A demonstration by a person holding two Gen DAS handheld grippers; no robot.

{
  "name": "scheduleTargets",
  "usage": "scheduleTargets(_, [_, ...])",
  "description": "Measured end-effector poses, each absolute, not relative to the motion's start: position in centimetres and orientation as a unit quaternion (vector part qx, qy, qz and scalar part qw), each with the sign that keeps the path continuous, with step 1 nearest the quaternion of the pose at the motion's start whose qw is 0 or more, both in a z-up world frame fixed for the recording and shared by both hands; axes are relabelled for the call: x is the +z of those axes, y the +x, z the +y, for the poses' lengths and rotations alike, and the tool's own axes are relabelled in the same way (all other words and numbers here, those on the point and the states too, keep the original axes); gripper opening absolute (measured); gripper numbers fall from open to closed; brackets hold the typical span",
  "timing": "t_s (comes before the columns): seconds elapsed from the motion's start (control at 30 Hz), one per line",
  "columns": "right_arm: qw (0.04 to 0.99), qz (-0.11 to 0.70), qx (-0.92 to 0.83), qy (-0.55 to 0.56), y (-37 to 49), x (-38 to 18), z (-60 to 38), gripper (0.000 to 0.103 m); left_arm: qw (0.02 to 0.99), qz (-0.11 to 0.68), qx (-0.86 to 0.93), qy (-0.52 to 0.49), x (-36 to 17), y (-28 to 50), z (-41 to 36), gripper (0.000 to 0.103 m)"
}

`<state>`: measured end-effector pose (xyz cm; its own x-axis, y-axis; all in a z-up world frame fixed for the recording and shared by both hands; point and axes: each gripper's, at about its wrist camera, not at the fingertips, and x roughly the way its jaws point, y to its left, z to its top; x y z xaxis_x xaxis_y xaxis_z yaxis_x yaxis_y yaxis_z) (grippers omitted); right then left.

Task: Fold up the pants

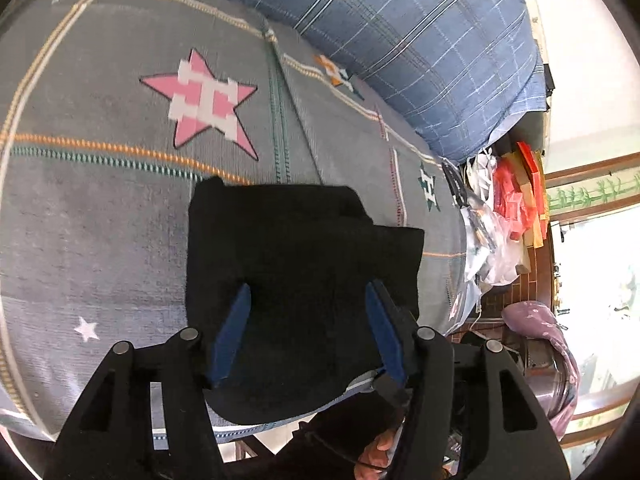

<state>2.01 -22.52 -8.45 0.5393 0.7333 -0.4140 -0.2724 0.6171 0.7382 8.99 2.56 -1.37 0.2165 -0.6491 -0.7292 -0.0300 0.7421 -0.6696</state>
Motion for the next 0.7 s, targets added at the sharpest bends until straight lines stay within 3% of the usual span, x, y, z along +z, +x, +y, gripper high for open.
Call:
scheduleTargets(0.03, [0.830,0.365,0.302,0.295,2.0,-8.1,-22.3,0.040,0.724,0.589,-0.214,-0.288,-1.5,8.9,2.4,0.058])
scheduleTargets(0.1, [0.830,0.362,0.310,0.290,2.1,-8.0,-22.3,0.019,0.726,0.589,-0.213,-0.282,-1.6,8.5,2.1,0.058])
scheduleTargets(0.33, [0.800,0.385,0.315,0.335,3.0,-11.4,-24.4,0.016,0.726,0.591,-0.206,-0.286,-3.0,8.1,1.5,0.058])
scheduleTargets(0.7, [0.798,0.391,0.315,0.332,3.1,-11.4,-24.1,0.021,0.739,0.579,-0.210,-0.272,-2.6,7.2,1.4,0.063])
